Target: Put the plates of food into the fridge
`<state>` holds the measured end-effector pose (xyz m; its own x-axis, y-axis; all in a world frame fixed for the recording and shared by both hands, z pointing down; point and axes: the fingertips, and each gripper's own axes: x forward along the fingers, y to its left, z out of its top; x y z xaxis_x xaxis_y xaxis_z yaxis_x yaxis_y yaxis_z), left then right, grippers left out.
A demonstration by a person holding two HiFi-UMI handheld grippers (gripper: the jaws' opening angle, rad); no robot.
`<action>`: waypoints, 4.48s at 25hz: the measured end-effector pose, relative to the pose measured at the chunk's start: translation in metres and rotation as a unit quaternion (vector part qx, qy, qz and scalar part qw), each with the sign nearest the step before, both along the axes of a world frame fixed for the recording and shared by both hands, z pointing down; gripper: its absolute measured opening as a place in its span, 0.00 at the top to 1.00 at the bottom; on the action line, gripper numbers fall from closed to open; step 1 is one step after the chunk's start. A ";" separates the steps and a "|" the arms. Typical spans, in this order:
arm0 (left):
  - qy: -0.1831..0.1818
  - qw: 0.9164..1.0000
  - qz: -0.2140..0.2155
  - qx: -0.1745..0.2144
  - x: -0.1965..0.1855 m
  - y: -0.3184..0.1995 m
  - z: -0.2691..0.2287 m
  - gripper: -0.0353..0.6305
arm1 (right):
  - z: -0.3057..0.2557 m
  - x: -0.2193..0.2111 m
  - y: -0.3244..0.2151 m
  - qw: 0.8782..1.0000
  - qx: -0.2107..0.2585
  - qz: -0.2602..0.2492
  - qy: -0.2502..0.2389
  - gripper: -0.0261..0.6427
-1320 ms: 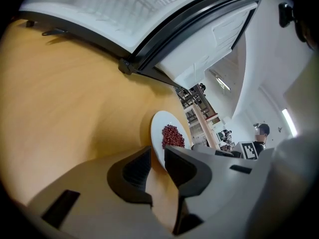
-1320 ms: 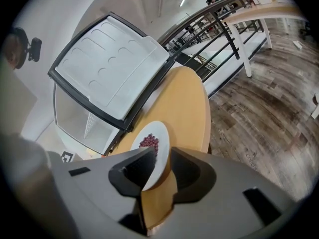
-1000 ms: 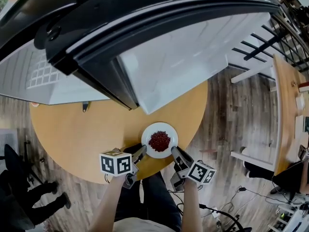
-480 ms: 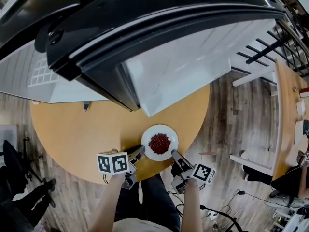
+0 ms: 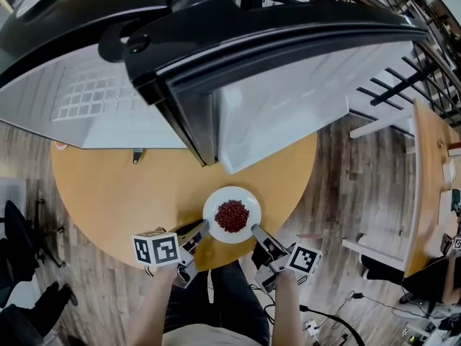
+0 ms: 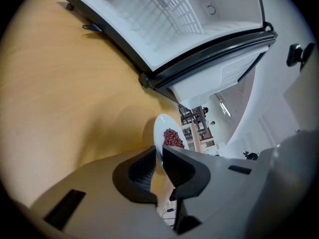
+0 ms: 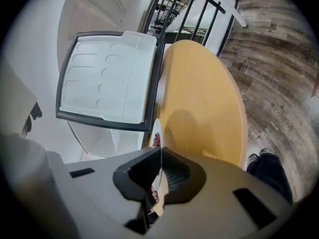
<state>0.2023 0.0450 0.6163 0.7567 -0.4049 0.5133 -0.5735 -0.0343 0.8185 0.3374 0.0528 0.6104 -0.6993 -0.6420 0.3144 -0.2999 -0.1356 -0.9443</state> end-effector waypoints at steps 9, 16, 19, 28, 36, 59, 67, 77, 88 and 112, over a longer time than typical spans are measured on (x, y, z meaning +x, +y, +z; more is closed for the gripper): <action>-0.016 0.994 -0.100 0.050 -0.057 -0.001 -0.039 0.88 | -0.026 -0.053 -0.017 0.997 0.022 -0.062 -0.036 0.93; -0.044 0.978 -0.192 0.061 -0.121 0.016 -0.063 0.88 | -0.052 -0.117 -0.019 0.987 0.040 -0.140 -0.067 0.93; -0.040 0.971 -0.224 0.078 -0.143 0.020 -0.077 0.88 | -0.062 -0.142 -0.022 0.981 0.047 -0.174 -0.074 0.93; -0.018 0.950 -0.293 0.103 -0.213 0.032 -0.113 0.88 | -0.093 -0.216 -0.021 0.967 0.042 -0.233 -0.089 0.93; 0.009 0.955 -0.270 0.124 -0.283 -0.002 -0.138 0.88 | -0.119 -0.283 -0.043 0.977 0.048 -0.176 -0.110 0.93; 0.057 0.967 -0.140 0.207 -0.347 -0.147 -0.220 0.88 | -0.193 -0.339 -0.147 0.983 0.100 0.047 -0.144 0.93; 0.048 0.961 -0.179 0.205 -0.354 -0.175 -0.217 0.88 | -0.191 -0.346 -0.173 0.982 0.092 0.062 -0.150 0.93; 0.029 0.964 -0.148 0.221 -0.335 -0.168 -0.214 0.88 | -0.190 -0.338 -0.197 0.982 0.083 0.107 -0.131 0.93; 0.023 0.967 -0.138 0.214 -0.342 -0.137 -0.205 0.88 | -0.188 -0.371 -0.222 0.979 0.038 0.195 -0.046 0.93; -0.156 0.877 -0.198 0.410 -0.369 -0.121 -0.264 0.88 | -0.249 -0.355 -0.159 0.811 0.370 0.105 0.441 0.92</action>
<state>-0.1671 -0.0757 0.3524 0.3491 -0.9333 0.0843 -0.8645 -0.2860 0.4132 -0.0180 -0.1066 0.3612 -0.2614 -0.9592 0.1075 -0.9470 0.2333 -0.2209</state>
